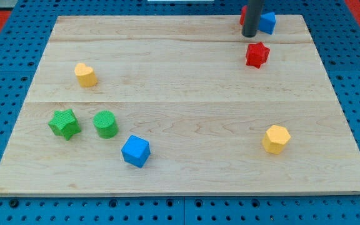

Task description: Slide the red star closer to the blue triangle

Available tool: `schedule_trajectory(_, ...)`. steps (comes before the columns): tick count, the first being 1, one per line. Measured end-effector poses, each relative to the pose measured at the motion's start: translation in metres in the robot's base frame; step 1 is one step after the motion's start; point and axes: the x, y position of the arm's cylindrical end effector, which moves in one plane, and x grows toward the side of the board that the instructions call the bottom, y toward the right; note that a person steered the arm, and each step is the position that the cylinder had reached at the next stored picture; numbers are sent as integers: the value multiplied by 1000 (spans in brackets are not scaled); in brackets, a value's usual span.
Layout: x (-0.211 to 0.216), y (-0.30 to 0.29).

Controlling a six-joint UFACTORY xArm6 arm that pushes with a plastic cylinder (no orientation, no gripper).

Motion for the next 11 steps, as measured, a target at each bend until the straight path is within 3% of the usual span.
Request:
schedule_trajectory(2, 4, -59)
schedule_trajectory(4, 51, -89)
schedule_trajectory(6, 93, -89)
schedule_trajectory(11, 110, -41)
